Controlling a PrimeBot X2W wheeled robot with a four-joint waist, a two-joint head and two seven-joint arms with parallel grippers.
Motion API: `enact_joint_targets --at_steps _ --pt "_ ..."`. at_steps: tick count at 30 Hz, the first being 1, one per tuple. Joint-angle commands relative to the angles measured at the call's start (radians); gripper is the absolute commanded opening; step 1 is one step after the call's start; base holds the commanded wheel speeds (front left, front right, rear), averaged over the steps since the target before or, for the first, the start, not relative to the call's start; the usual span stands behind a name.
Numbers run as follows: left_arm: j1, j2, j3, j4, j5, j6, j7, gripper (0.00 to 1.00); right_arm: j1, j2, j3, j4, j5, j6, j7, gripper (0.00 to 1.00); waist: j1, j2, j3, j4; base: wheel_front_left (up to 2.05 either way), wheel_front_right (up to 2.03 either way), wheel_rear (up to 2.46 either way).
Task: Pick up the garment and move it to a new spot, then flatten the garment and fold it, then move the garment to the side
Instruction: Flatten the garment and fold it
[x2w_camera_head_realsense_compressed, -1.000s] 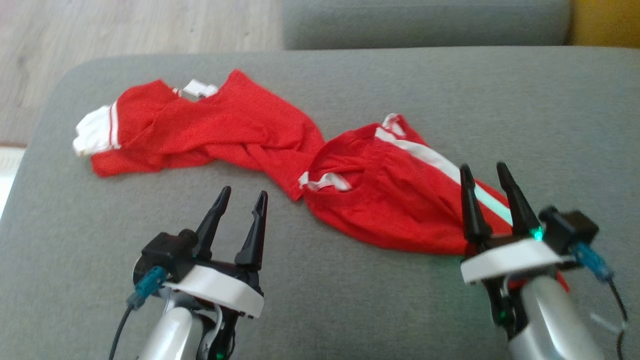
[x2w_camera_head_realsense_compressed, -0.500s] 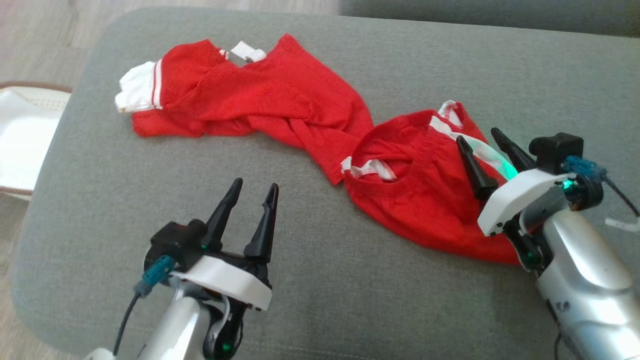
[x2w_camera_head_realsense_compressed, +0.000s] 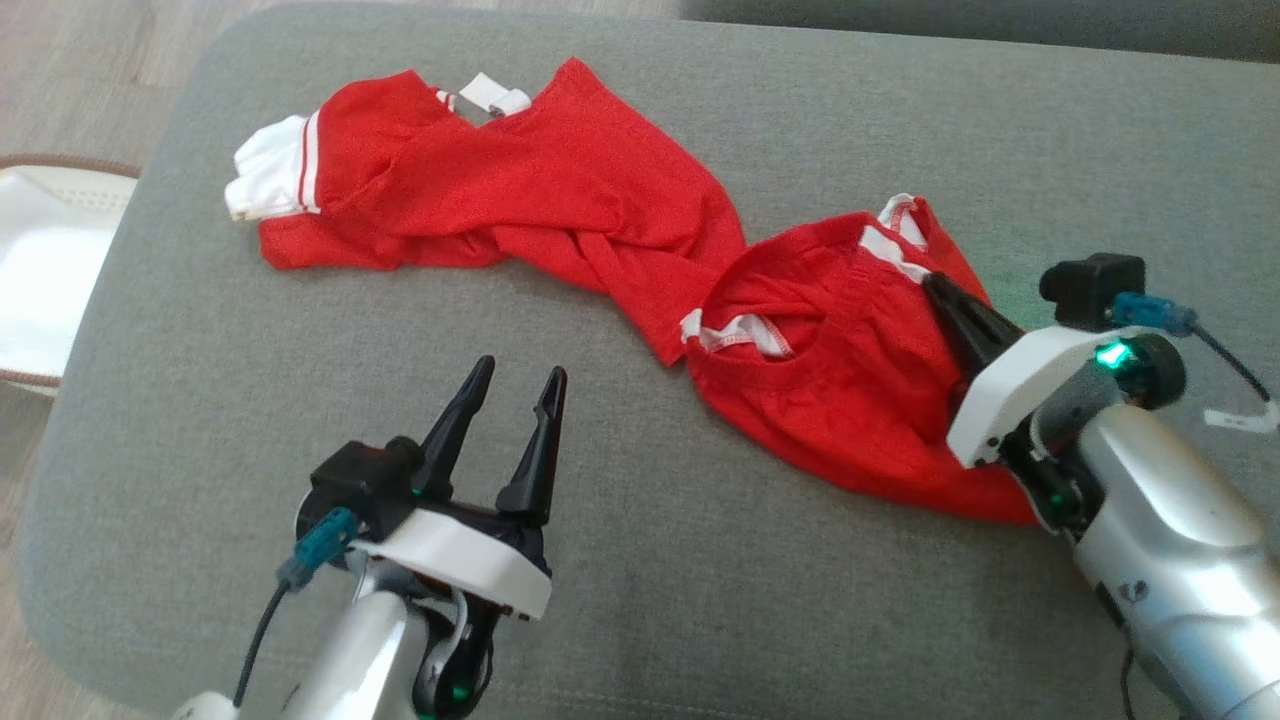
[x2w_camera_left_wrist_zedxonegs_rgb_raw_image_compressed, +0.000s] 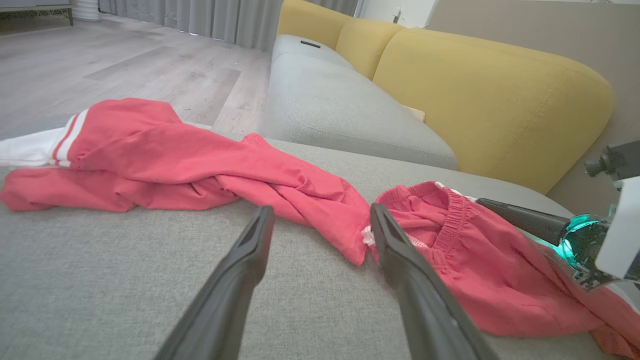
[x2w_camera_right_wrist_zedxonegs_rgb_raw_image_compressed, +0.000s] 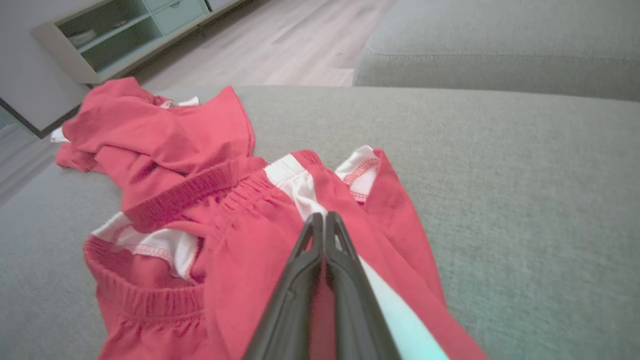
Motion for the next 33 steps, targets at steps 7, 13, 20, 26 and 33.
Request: enact_joint_targets --at_steps 7,13,20,26,33 --pt "-0.038 0.002 0.04 -0.026 -0.003 0.009 -0.012 1.0 0.006 -0.006 0.149 -0.158 0.075 -0.001 -0.125 0.0 0.0 0.0 -0.043 -0.033 0.0 0.0 0.0" --pt "-0.023 0.002 0.052 -0.025 -0.001 0.011 -0.012 1.0 0.062 -0.013 0.248 -0.274 0.108 -0.001 -0.133 0.0 0.0 0.0 -0.077 -0.055 0.0 0.0 0.0" --pt "0.0 0.002 0.07 -0.022 0.007 0.01 -0.012 1.0 0.135 -0.007 0.373 -0.328 0.114 -0.001 -0.082 0.0 0.0 0.0 -0.106 -0.086 0.0 0.0 0.0" --pt "0.009 0.002 0.071 -0.007 0.018 -0.002 -0.012 1.0 0.149 0.031 0.389 -0.236 0.097 -0.001 -0.102 1.0 0.0 0.0 -0.11 -0.103 0.0 0.0 0.0" --pt "0.013 0.002 0.083 0.002 0.034 -0.013 -0.012 1.0 0.157 0.03 0.323 -0.192 0.105 -0.001 -0.16 1.0 0.0 0.0 -0.112 -0.145 0.0 0.0 0.0"
